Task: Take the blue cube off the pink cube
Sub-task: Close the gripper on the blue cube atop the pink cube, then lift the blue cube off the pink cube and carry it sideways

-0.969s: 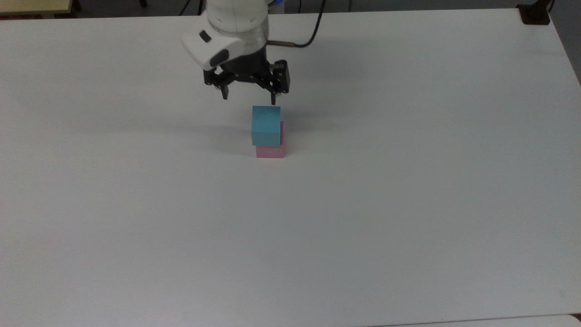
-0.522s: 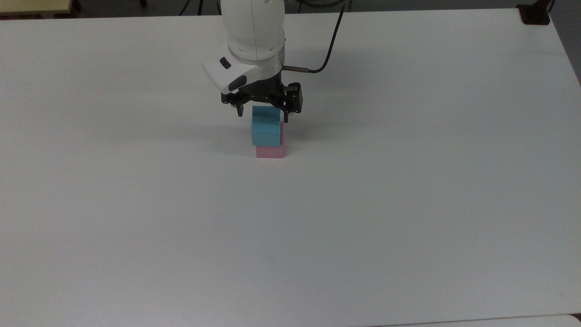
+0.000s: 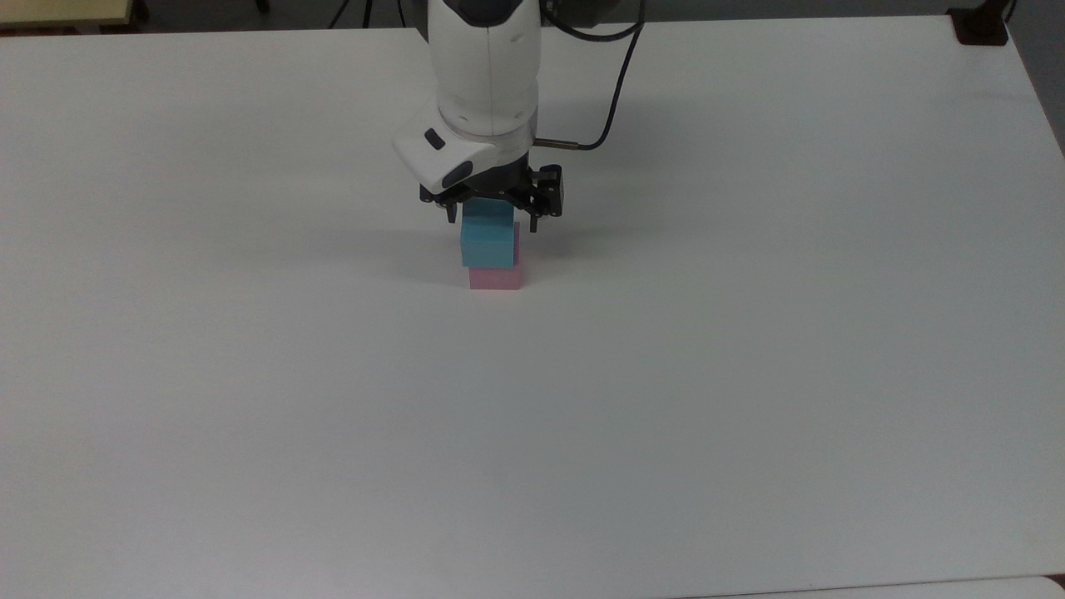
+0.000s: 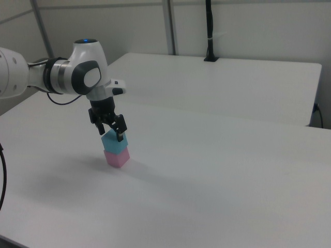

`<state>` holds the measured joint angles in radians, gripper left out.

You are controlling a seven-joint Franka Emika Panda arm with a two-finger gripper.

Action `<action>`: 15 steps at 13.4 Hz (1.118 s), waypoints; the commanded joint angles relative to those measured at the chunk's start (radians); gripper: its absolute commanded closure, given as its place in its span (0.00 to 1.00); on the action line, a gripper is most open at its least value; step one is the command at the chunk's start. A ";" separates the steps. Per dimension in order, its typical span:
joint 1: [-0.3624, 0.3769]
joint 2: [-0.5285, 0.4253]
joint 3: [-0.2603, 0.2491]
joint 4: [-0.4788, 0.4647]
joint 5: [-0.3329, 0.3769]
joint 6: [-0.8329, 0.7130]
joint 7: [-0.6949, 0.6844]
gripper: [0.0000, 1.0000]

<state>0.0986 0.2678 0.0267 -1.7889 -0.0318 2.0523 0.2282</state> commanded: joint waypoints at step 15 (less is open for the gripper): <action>-0.192 0.111 0.002 0.189 -0.017 0.014 -0.262 0.49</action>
<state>-0.0340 0.3202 0.0311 -1.6775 -0.0384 2.0537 0.0524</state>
